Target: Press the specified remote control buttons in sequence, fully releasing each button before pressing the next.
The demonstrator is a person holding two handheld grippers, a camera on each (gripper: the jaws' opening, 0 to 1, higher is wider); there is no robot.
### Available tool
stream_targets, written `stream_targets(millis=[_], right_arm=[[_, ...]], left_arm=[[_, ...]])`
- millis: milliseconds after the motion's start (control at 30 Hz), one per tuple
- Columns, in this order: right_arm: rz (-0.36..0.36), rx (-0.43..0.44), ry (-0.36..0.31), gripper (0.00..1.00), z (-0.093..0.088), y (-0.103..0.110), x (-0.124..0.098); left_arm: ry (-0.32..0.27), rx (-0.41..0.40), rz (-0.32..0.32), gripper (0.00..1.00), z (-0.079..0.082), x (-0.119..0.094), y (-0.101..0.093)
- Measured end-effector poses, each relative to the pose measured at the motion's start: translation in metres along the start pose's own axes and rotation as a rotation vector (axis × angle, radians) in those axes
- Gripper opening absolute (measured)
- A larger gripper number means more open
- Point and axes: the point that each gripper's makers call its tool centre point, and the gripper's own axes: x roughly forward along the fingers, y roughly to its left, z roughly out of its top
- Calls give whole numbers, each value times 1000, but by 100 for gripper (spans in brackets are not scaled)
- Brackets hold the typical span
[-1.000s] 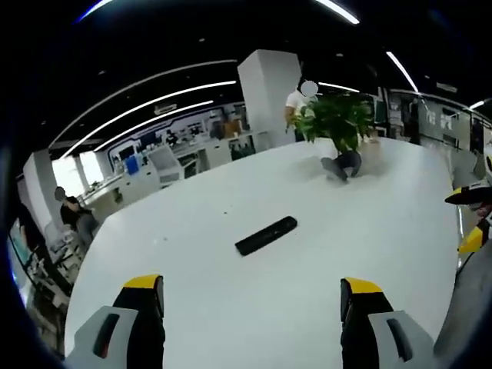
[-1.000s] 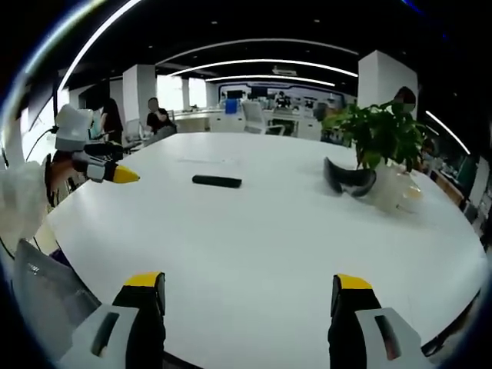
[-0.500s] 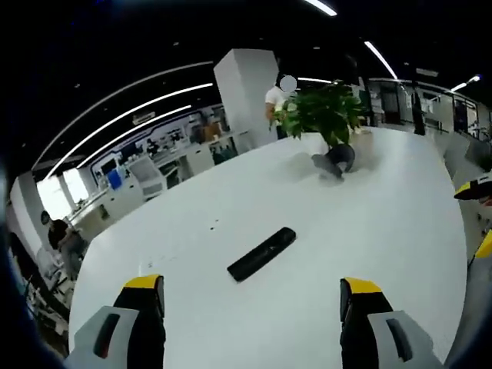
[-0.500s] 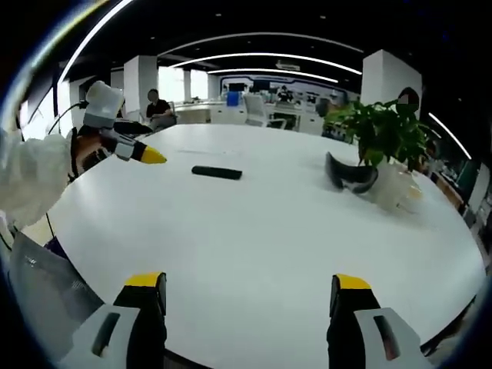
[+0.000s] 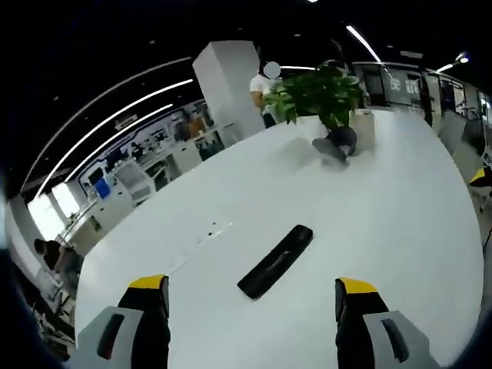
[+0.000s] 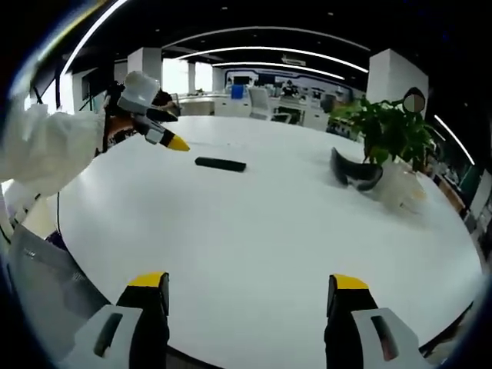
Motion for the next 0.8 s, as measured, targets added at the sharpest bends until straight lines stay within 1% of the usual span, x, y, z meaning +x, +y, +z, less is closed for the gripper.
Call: stream_targets(millis=[33, 133, 200, 267, 333, 367, 433, 500, 667, 700, 800], right_arm=[[2, -2, 1, 83, 0, 0, 0], [6, -2, 5, 80, -1, 1, 0], [3, 1, 5, 80, -1, 0, 0], [4, 5, 13, 79, -2, 0, 1], [2, 4, 18, 78, -3, -1, 1], [1, 4, 18, 78, -3, -1, 1], [-5, 4, 16, 78, -2, -2, 1], [-12, 7, 15, 78, -2, -4, 1], [-22, 15, 20, 78, -3, -7, 1], [-23, 20, 16, 78, -3, -7, 0], [-24, 22, 16, 78, -3, -8, 0]], left_arm=[[2, 6, -2, 89, 0, 2, 1], [23, 44, -6, 85, -4, 18, 5], [50, 57, -31, 80, -9, 26, 3], [61, 80, -47, 79, -10, 34, 1], [85, 102, -82, 77, -13, 43, -3], [105, 116, -88, 77, -14, 48, -3], [109, 153, -94, 75, -13, 56, -4], [132, 197, -104, 73, -14, 64, -4], [150, 229, -133, 70, -11, 76, -6], [179, 251, -158, 69, -13, 80, -8], [198, 284, -173, 66, -13, 86, -9]])
